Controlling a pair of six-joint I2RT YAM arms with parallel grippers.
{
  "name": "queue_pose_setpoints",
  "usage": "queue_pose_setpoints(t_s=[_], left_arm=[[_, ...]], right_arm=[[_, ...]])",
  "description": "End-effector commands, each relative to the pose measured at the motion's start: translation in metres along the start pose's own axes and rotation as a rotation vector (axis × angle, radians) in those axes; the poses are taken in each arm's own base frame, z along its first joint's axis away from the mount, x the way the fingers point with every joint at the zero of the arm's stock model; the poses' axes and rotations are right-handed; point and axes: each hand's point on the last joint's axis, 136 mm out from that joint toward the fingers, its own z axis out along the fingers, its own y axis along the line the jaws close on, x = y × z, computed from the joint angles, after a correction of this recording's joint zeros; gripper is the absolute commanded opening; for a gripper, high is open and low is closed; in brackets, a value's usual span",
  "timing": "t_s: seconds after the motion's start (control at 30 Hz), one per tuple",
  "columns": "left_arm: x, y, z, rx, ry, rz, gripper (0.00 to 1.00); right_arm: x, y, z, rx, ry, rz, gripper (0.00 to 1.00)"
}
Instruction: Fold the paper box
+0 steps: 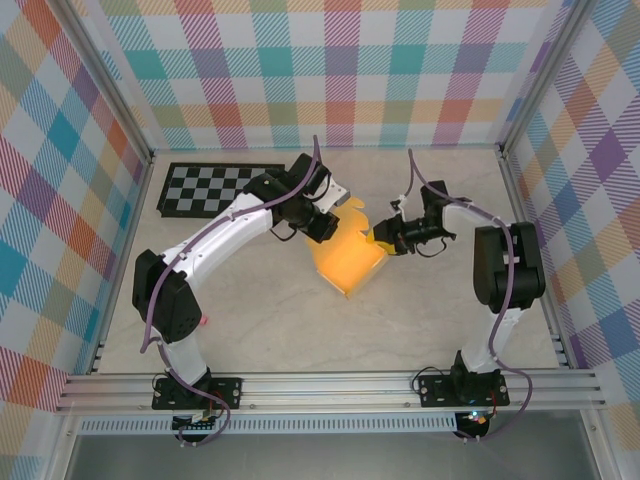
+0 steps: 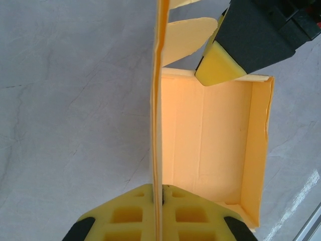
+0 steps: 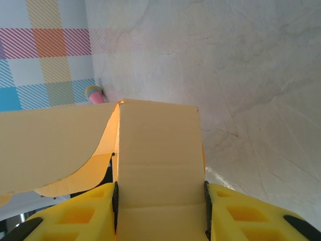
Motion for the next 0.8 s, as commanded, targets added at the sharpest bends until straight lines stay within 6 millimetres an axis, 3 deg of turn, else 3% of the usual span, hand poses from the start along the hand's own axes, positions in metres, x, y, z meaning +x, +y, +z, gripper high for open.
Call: queue_pose_setpoints(t_s=[0.0, 0.33, 0.43, 0.63, 0.77], left_arm=[[-0.026, -0.003, -0.005, 0.024, -0.106, -0.001, 0.0], [-0.015, -0.004, 0.009, 0.044, -0.078, -0.014, 0.0], [-0.009, 0.002, 0.014, 0.02, -0.073, 0.0, 0.0], [0.017, 0.023, 0.035, -0.076, 0.036, 0.041, 0.0], [0.025, 0.027, 0.049, -0.075, 0.082, 0.019, 0.0]], right_arm=[[0.002, -0.002, 0.002, 0.063, -0.039, -0.117, 0.33], [0.001, 0.003, -0.001, 0.054, -0.109, -0.205, 0.31], [-0.001, 0.004, -0.001, 0.045, -0.117, -0.199, 0.37], [-0.008, -0.005, -0.018, 0.235, -0.178, -0.27, 0.43], [-0.007, -0.01, -0.03, 0.405, -0.184, -0.472, 0.46]])
